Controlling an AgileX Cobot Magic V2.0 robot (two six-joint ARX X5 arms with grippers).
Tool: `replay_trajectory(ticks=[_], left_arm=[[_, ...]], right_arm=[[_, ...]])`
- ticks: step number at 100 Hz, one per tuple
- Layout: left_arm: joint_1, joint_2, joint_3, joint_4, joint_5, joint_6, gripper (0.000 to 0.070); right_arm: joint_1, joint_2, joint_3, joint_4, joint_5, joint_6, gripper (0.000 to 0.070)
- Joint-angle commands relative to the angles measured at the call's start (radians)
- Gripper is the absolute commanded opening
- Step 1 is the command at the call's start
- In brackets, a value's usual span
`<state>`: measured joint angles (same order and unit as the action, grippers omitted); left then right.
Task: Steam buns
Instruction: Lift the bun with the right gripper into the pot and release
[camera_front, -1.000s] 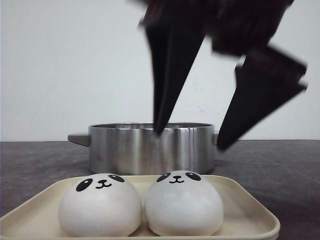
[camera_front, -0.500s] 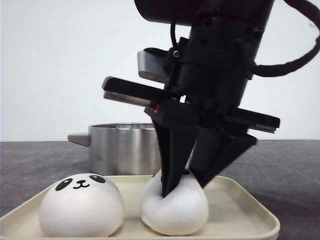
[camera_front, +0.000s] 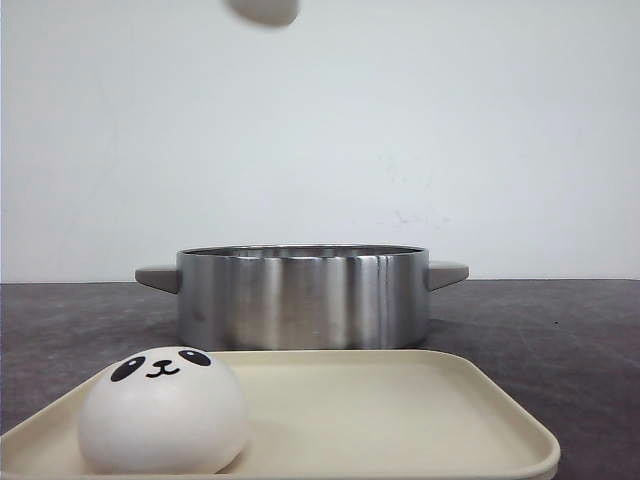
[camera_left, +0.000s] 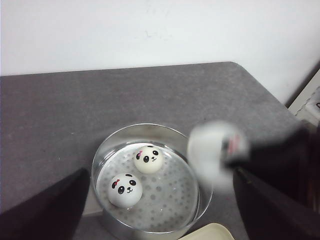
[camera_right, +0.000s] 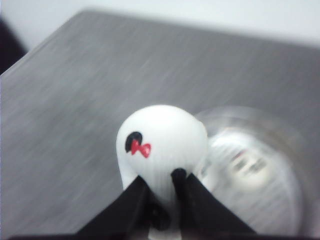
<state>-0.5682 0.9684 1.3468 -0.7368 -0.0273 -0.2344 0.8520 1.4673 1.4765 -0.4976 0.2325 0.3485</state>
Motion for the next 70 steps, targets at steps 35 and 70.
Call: replay_trajectory(ticks=[35, 70], left_arm=[[-0.008, 0.056, 0.019, 0.010, -0.003, 0.012, 0.0557], [-0.008, 0.058, 0.019, -0.022, -0.003, 0.012, 0.0557]], right_arm=[[-0.249, 0.345, 0.003, -0.080, -0.271, -0.064, 0.0010], [-0.263, 0.414, 0.003, -0.087, -0.288, -0.060, 0.0438]])
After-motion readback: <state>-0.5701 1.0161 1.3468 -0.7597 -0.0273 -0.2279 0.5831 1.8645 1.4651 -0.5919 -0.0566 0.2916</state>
